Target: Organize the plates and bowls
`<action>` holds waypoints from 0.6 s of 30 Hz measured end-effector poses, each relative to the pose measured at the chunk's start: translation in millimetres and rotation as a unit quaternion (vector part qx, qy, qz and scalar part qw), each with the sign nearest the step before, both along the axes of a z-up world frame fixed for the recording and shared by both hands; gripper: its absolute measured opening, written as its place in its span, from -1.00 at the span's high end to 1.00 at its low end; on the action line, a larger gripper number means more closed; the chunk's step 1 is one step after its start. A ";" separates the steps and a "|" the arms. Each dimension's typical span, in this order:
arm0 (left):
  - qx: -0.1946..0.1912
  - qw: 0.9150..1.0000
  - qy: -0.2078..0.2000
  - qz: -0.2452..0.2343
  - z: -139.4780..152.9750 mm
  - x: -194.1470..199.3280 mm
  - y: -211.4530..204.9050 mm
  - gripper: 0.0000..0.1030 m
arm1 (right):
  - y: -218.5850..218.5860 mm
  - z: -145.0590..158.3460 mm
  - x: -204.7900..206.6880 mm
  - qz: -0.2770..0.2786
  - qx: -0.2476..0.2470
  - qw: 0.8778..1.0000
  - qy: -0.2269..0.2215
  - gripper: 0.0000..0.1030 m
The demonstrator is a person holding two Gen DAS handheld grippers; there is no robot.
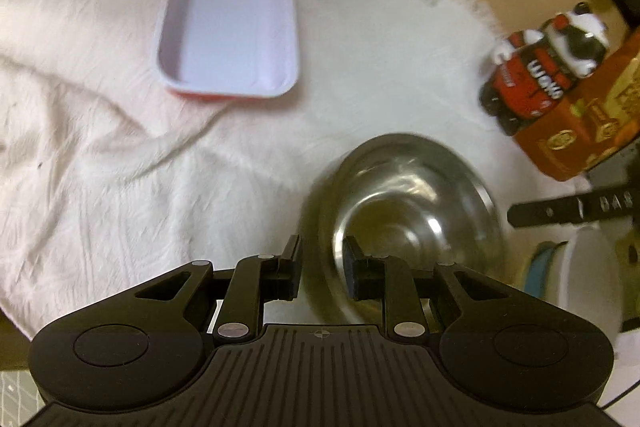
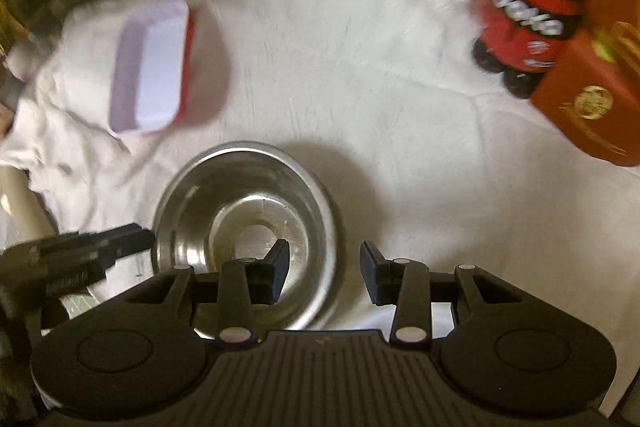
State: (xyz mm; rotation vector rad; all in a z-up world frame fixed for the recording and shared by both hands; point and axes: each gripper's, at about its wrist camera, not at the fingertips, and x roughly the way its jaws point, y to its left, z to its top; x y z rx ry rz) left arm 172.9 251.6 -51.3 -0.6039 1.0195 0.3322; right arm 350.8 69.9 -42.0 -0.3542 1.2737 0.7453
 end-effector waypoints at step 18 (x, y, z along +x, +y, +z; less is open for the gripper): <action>-0.140 0.989 0.033 0.030 -53.5 14.4 10.4 0.26 | 52.9 -79.1 15.5 0.024 -0.109 0.992 0.064 -0.01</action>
